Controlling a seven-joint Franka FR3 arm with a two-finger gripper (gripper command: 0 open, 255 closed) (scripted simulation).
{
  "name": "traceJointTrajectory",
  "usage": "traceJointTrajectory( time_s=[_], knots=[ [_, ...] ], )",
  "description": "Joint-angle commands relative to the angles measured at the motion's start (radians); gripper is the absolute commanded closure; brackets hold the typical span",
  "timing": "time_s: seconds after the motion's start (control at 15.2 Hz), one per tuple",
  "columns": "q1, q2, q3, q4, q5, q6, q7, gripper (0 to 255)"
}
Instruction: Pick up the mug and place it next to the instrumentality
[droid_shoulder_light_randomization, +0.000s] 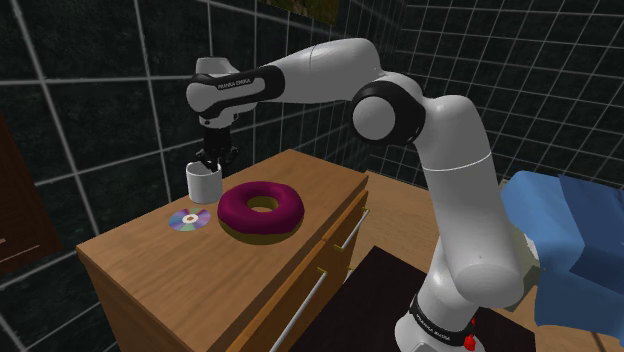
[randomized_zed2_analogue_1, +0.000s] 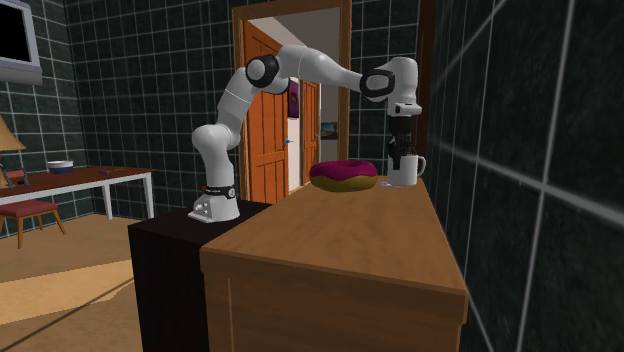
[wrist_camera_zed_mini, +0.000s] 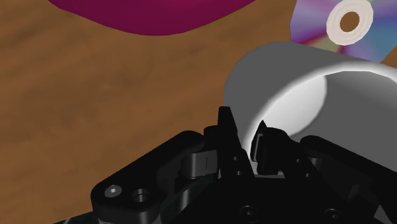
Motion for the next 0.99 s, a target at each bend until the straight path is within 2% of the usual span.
traceJointTrajectory(
  time_s=[0.0, 0.53, 0.59, 0.92],
  knots=[
    [0.0, 0.008, 0.001, -0.012, 0.001, 0.022, -0.001, 255],
    [0.0, 0.008, 0.001, -0.012, 0.001, 0.022, -0.001, 255],
    [0.0, 0.008, 0.001, -0.012, 0.001, 0.022, -0.001, 0],
    [0.0, 0.008, 0.001, -0.012, 0.001, 0.022, -0.001, 0]
  ],
)
